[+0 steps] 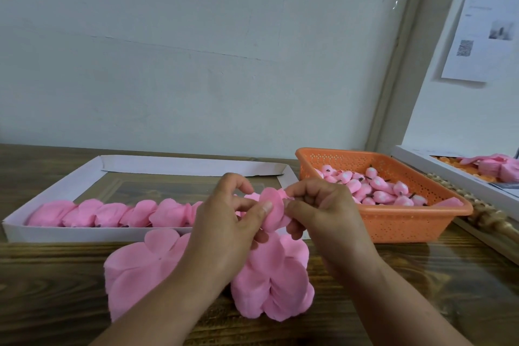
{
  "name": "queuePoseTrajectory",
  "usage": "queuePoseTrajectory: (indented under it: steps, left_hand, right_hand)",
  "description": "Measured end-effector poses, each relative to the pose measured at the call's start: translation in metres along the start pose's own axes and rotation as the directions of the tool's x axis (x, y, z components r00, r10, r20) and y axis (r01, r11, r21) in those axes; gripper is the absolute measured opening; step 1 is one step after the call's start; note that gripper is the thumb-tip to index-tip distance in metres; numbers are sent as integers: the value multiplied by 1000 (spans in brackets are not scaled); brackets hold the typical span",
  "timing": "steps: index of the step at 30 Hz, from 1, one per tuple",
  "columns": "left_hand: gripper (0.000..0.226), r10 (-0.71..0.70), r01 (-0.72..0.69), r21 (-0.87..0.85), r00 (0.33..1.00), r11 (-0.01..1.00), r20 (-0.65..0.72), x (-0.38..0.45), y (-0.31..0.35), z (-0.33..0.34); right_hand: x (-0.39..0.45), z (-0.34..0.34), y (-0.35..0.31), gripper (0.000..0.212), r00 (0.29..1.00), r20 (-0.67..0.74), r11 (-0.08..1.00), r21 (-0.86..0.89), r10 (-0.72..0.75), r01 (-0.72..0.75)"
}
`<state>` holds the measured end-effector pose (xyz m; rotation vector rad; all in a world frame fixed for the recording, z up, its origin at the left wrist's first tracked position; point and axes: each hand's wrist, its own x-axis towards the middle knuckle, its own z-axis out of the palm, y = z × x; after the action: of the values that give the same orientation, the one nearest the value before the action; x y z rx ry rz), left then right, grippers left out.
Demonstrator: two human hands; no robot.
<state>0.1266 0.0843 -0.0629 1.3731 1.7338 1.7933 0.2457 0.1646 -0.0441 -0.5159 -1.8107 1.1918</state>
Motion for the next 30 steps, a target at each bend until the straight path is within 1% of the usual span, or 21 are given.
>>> queuePoseTrajectory:
  steps: [2, 3, 5, 6, 8, 10, 12, 14, 16, 19, 21, 22, 25, 26, 28, 30]
  left_hand:
    - [13, 72, -70, 69, 997, 995, -27, -2, 0, 2]
    - [14, 85, -83, 85, 996, 993, -21, -3, 0, 3]
    - [21, 51, -52, 47, 998, 998, 27, -3, 1, 3]
    - [24, 15, -16, 6, 998, 1000, 66, -3, 1, 2]
    - [22, -72, 89, -104, 985, 991, 158, -3, 1, 2]
    - [19, -174, 231, -224, 953, 947, 246, -2, 1, 2]
    - [18, -249, 347, -305, 916, 887, 316, -1, 0, 1]
    - [19, -284, 423, -355, 880, 834, 382, 0, 1, 0]
    - [21, -293, 460, -373, 857, 805, 424, -1, 3, -1]
    - [21, -299, 467, -368, 852, 804, 429, 0, 5, -2]
    - [19, -310, 466, -362, 857, 808, 412, 1, 5, -3]
    - [17, -321, 470, -363, 858, 804, 400, 2, 5, -4]
    - [17, -364, 497, -404, 858, 768, 363, 4, 5, -5]
    - [16, -381, 510, -424, 854, 748, 355, 5, 6, -6]
    - [15, -421, 544, -465, 838, 698, 348, 6, 7, -7]
    - [16, -460, 576, -511, 818, 638, 346, 8, 7, -9]
  right_hand:
    - [-1, 3, 1, 23, 1000, -18, 1000, -6, -8, 8]
    - [-1, 4, 2, 26, 1000, -28, 1000, -13, -10, 10]
    - [0, 5, 3, 27, 999, -39, 1000, -19, -9, 9]
    - [0, 5, 3, 25, 999, -38, 1000, -19, -9, 9]
    - [1, 5, 3, 23, 1000, -27, 1000, -15, -8, 7]
    - [1, 4, 4, 22, 1000, -11, 1000, -8, 0, 0]
    - [1, 4, 5, 22, 1000, 5, 1000, 5, 16, -16]
    - [1, 3, 6, 19, 999, 20, 999, 25, 32, -32]
    - [1, 2, 6, 16, 999, 29, 999, 33, 41, -42]
    - [1, 2, 6, 10, 998, 39, 998, 42, 43, -44]
    - [1, 2, 3, 3, 998, 48, 997, 66, 42, -45]
    - [1, 1, 2, 3, 998, 50, 995, 87, 47, -51]
    - [2, -5, 1, 19, 996, 52, 987, 142, 71, -78]
    - [3, -6, 1, 20, 997, 52, 987, 146, 62, -69]
    - [3, -10, 2, 23, 998, 68, 996, 83, 11, -16]
    - [3, -17, 1, 32, 991, 114, 994, -82, -67, 77]
